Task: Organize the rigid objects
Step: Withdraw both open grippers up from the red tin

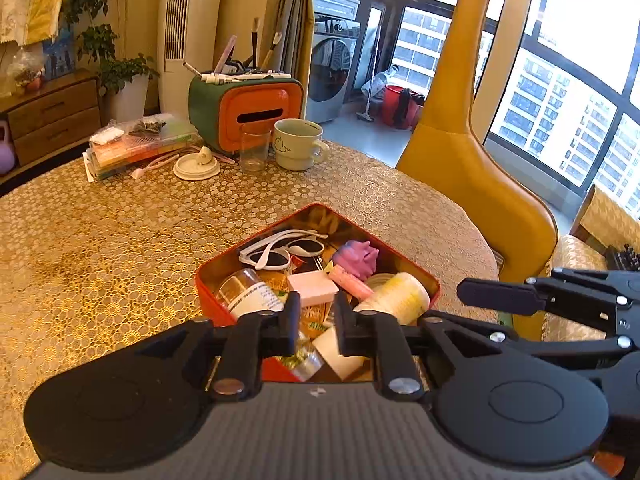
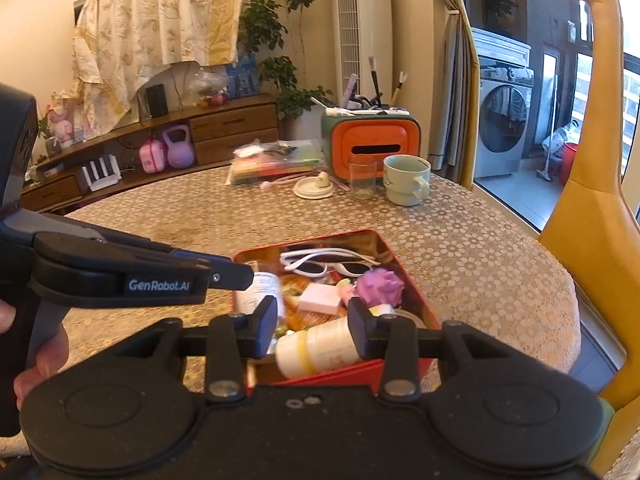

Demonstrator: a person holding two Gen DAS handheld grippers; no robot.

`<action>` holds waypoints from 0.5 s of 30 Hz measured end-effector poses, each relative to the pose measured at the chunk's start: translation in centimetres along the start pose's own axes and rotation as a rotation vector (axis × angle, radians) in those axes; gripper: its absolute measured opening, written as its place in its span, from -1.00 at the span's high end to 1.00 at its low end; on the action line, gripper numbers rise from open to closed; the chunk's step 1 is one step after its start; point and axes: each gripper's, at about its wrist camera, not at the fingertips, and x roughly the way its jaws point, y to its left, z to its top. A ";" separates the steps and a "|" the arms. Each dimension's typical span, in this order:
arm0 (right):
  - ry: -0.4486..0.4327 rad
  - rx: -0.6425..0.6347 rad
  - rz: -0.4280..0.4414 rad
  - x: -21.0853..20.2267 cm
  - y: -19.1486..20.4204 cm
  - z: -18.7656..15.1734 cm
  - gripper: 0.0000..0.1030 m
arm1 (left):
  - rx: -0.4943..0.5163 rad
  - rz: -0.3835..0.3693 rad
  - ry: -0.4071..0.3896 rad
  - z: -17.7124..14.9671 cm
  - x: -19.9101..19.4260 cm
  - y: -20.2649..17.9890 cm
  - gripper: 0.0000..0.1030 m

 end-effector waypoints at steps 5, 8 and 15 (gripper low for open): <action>-0.020 0.010 0.011 -1.7 0.5 -0.7 0.05 | 0.010 0.031 -0.042 -1.7 -2.4 -0.2 -0.29; -0.029 0.018 0.018 -2.7 0.7 -1.3 -0.07 | -0.009 0.025 -0.042 -2.7 -3.4 0.1 -0.29; -0.074 0.023 0.012 -4.9 1.4 -2.8 -0.65 | 0.020 0.041 -0.095 -4.8 -6.0 -0.6 -0.55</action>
